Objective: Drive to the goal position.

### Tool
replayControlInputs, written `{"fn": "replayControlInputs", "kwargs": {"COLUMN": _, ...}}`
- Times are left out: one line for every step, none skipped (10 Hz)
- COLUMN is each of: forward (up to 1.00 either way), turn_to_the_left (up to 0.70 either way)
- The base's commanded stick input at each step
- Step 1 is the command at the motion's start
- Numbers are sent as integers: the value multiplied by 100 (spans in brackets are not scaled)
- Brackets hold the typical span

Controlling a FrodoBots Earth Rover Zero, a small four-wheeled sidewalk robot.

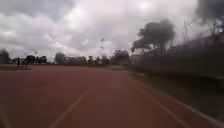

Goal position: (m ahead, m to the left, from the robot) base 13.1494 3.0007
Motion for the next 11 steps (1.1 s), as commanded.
{"fn": "replayControlInputs", "kwargs": {"forward": 85, "turn_to_the_left": -33}}
{"fn": "replayControlInputs", "kwargs": {"forward": 85, "turn_to_the_left": -31}}
{"fn": "replayControlInputs", "kwargs": {"forward": 85, "turn_to_the_left": -19}}
{"fn": "replayControlInputs", "kwargs": {"forward": 85, "turn_to_the_left": -7}}
{"fn": "replayControlInputs", "kwargs": {"forward": 85, "turn_to_the_left": -4}}
{"fn": "replayControlInputs", "kwargs": {"forward": 85, "turn_to_the_left": -18}}
{"fn": "replayControlInputs", "kwargs": {"forward": 85, "turn_to_the_left": -31}}
{"fn": "replayControlInputs", "kwargs": {"forward": 85, "turn_to_the_left": -22}}
{"fn": "replayControlInputs", "kwargs": {"forward": 85, "turn_to_the_left": -9}}
{"fn": "replayControlInputs", "kwargs": {"forward": 85, "turn_to_the_left": 1}}
{"fn": "replayControlInputs", "kwargs": {"forward": 85, "turn_to_the_left": 1}}
